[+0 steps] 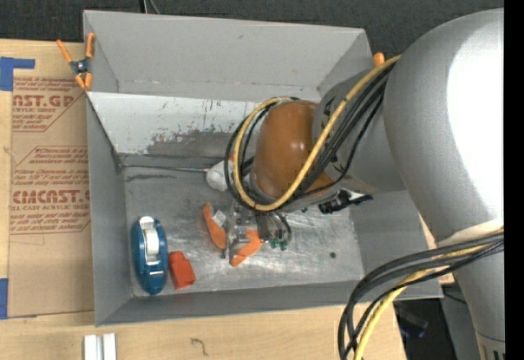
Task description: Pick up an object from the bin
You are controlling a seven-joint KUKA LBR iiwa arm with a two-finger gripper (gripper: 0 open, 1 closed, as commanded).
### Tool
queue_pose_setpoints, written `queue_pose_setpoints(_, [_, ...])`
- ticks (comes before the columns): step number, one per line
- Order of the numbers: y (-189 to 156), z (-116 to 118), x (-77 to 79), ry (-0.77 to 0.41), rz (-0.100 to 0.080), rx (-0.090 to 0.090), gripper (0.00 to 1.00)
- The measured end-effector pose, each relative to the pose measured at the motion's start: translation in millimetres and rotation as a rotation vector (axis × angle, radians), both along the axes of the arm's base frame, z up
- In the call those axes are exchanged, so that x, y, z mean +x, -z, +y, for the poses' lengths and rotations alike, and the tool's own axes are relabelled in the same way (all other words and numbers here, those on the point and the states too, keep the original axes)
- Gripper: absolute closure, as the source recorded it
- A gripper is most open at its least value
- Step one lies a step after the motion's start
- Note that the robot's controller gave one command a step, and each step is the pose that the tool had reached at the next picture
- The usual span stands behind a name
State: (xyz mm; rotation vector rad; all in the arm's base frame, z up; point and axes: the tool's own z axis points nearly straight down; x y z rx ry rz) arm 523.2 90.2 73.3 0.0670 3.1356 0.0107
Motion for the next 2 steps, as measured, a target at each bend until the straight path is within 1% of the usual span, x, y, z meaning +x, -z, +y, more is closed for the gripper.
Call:
queue_pose_setpoints(1, [0,2,0.5,-0.021,0.000,-0.004,1.00])
queue_pose_setpoints(2, [-100,24,53.4,-0.262,0.002,-0.007,1.00])
